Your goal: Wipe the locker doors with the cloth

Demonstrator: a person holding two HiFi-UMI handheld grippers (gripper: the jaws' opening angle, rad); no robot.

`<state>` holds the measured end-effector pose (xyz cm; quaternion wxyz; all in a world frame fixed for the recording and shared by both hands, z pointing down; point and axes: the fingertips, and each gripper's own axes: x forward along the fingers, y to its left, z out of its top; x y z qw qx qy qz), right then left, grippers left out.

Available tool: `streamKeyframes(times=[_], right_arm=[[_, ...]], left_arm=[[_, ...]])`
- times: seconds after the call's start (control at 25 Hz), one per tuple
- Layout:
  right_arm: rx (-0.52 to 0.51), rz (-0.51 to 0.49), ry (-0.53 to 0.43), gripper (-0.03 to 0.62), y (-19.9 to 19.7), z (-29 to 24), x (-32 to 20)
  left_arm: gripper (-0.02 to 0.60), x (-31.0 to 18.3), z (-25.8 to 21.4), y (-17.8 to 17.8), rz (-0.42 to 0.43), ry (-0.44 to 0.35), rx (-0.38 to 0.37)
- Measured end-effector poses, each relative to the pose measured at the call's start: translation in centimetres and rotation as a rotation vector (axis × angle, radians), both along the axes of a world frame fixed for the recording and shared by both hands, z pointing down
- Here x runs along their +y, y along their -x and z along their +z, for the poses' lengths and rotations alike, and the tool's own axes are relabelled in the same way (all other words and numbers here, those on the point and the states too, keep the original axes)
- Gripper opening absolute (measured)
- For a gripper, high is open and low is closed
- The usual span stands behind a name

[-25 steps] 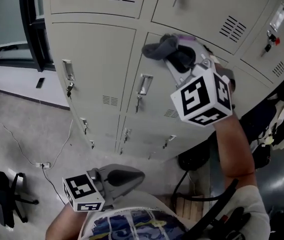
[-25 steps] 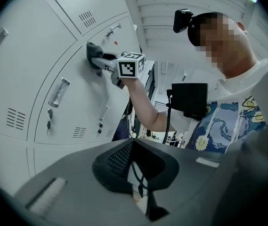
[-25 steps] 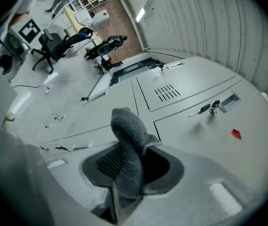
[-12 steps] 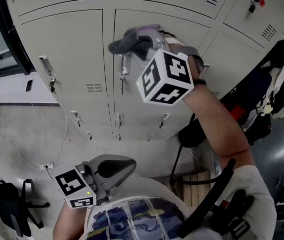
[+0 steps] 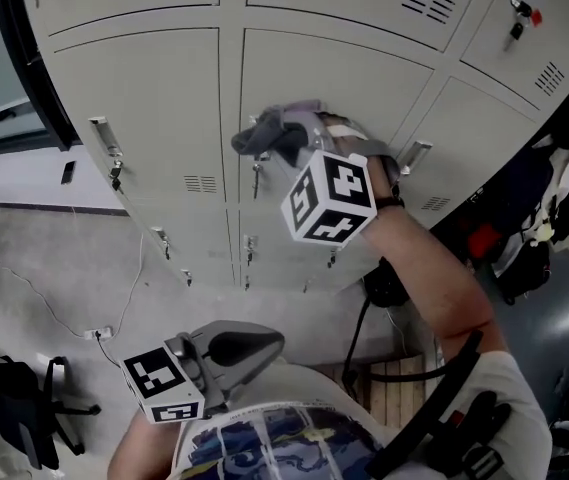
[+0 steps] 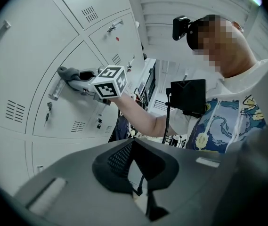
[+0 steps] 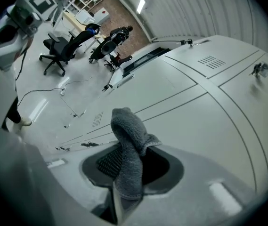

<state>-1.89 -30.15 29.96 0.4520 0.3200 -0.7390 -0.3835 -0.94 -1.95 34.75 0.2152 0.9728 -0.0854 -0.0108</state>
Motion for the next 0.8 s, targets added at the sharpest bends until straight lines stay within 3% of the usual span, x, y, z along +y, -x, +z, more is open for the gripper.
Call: streamKeyframes(times=[0.16,0.56,0.64,0.8], right_arm=[[-0.004,0.007,0.028,0.109,-0.2,1.9,0.0],[0.089,0.005,0.248,0.109,-0.8,9.3,0.6],[0.079,-0.002,0.234,0.11,-0.6,7.4,1.3],[0.014,-0.038,0.099,0.11,0.6,-0.6,2.6]], left_arm=[[0.002,-0.1,0.0,0.0,-0.003,0.002,0.001],[0.002,-0.5,-0.2,0.1,-0.014,0.002,0.009],[0.002,-0.5,-0.3,0.2,-0.016,-0.001,0.013],[0.002,-0.8,-0.6,0.6,-0.022,-0.01,0.02]])
